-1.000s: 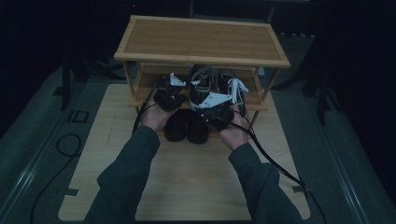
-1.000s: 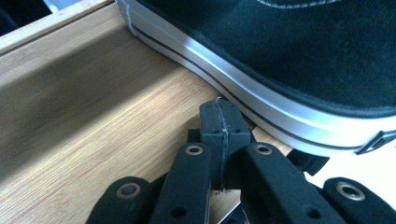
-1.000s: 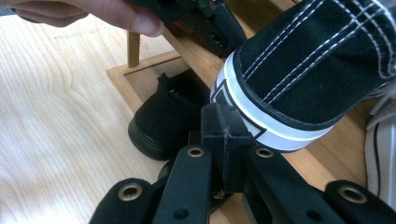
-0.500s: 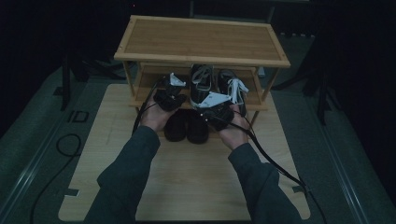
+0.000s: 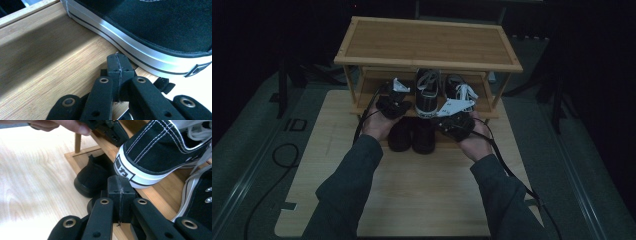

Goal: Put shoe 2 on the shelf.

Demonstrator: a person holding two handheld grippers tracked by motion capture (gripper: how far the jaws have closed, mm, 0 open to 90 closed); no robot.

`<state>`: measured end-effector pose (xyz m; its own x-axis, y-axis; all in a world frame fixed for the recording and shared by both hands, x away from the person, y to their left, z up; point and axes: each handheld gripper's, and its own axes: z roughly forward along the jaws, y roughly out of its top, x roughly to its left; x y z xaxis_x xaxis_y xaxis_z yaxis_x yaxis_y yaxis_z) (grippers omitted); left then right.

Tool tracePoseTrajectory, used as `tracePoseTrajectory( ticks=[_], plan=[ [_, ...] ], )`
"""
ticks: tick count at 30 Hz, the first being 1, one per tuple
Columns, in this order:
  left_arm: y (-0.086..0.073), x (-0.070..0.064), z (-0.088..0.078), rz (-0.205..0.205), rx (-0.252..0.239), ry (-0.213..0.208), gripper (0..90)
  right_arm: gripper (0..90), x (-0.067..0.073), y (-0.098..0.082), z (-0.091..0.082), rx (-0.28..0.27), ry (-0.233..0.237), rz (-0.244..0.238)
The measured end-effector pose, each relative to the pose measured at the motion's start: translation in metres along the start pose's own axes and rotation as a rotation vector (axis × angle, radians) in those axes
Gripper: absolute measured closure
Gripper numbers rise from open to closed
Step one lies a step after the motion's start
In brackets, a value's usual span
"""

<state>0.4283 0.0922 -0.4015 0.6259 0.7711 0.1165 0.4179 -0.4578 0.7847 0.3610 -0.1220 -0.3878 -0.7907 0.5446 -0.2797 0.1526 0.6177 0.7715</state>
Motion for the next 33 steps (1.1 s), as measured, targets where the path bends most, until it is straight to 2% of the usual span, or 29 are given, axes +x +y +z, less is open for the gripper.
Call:
tracePoseTrajectory(
  ticks=[6,7,12,19,33],
  plan=[
    [0.0,0.001,0.0,-0.001,-0.003,-0.006,90.0,87.2,-0.001,0.0,-0.003,0.008,0.015,0.001],
    [0.0,0.001,0.0,-0.001,-0.004,-0.008,90.0,87.2,-0.002,-0.001,-0.005,0.021,0.023,-0.013],
    [0.0,0.002,0.0,0.001,-0.002,-0.009,90.0,86.2,-0.004,-0.002,-0.01,0.049,0.046,-0.025],
    [0.0,0.002,0.0,-0.001,-0.003,-0.014,90.0,84.2,-0.011,-0.004,-0.017,0.076,0.09,-0.008],
    [-0.001,0.003,0.0,-0.003,-0.007,-0.017,90.0,84.2,-0.017,-0.013,-0.024,0.09,0.103,-0.006]
  ],
)
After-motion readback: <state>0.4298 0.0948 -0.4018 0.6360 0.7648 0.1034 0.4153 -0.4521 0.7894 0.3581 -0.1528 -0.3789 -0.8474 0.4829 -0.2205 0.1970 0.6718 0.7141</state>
